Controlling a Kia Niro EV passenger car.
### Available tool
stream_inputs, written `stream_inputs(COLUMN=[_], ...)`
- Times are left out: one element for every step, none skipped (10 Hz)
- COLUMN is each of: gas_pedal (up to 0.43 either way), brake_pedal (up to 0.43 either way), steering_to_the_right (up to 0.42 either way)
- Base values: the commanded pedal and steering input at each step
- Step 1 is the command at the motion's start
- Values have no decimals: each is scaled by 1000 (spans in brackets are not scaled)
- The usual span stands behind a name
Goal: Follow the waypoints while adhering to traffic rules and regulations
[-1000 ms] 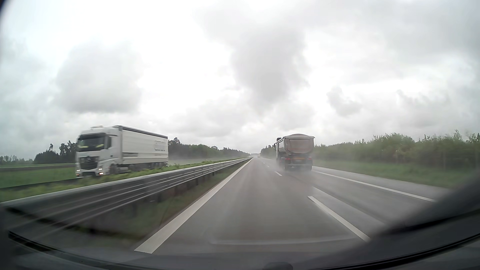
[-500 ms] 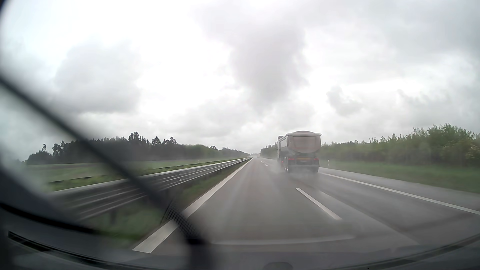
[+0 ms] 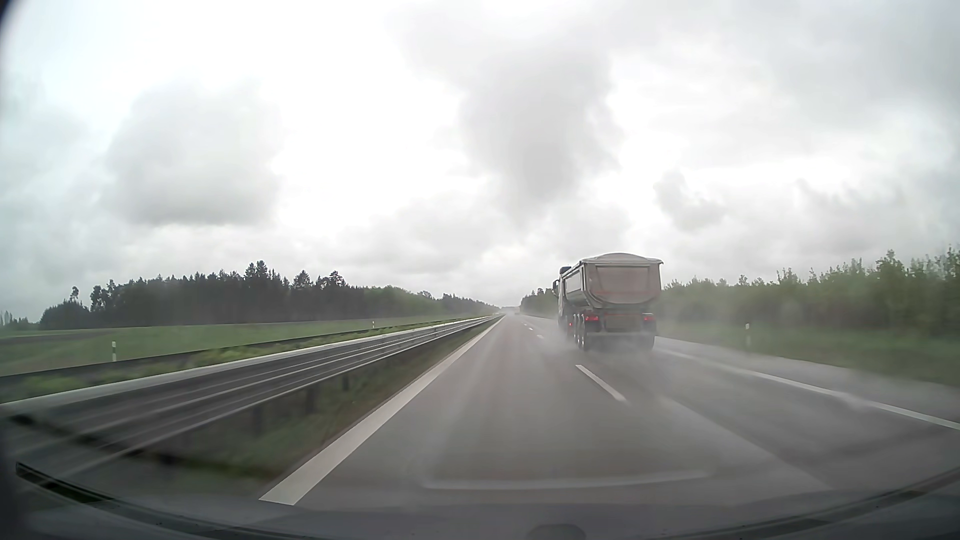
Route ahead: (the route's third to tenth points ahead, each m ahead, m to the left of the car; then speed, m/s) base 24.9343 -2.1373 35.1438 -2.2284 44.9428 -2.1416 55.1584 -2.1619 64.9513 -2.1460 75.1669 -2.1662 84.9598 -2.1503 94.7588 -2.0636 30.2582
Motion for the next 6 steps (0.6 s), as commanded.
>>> stream_inputs(gas_pedal=[287,287,287,287,287,287], brake_pedal=[0,0,0,0,0,0], steering_to_the_right=[-1,-1,-2,-2,-2,-2])
